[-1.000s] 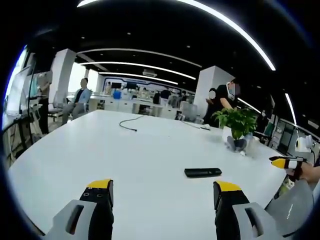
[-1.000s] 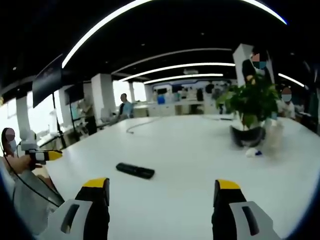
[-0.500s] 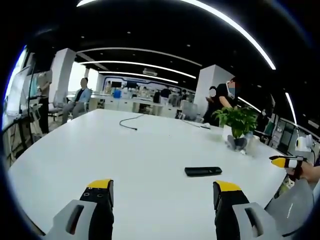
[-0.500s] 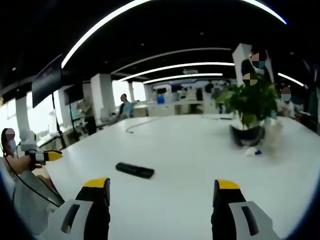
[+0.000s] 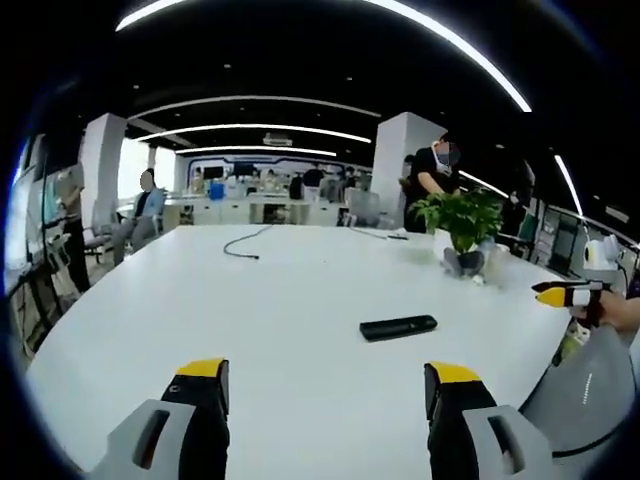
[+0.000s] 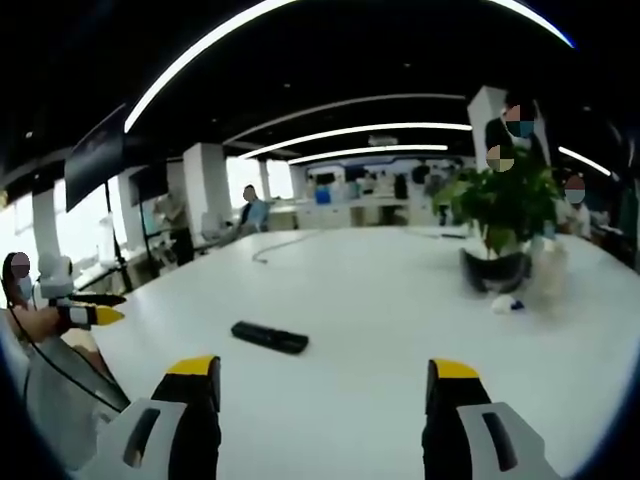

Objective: Press the specified remote control buttons in sequence, fully releasing each button before pressing the next.

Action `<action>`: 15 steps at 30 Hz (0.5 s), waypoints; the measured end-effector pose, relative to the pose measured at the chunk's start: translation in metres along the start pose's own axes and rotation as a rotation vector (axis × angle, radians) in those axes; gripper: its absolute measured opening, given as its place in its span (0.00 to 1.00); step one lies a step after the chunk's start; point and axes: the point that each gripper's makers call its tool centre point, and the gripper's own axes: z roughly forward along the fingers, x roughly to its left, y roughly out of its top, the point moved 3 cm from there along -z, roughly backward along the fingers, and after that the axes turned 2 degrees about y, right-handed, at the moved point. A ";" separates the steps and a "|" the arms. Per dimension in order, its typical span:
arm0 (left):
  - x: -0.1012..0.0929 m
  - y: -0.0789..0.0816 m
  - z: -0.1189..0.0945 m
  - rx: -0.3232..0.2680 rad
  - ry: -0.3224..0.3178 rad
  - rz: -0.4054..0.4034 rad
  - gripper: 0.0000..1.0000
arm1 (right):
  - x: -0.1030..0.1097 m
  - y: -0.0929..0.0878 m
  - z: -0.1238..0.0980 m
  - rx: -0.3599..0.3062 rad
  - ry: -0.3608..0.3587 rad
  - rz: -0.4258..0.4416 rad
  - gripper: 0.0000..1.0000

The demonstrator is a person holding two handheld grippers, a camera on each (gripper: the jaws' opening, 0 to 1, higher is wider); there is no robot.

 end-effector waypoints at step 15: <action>-0.028 -0.003 0.007 0.101 -0.113 -0.004 1.00 | -0.002 0.001 -0.002 -0.005 -0.012 -0.001 0.79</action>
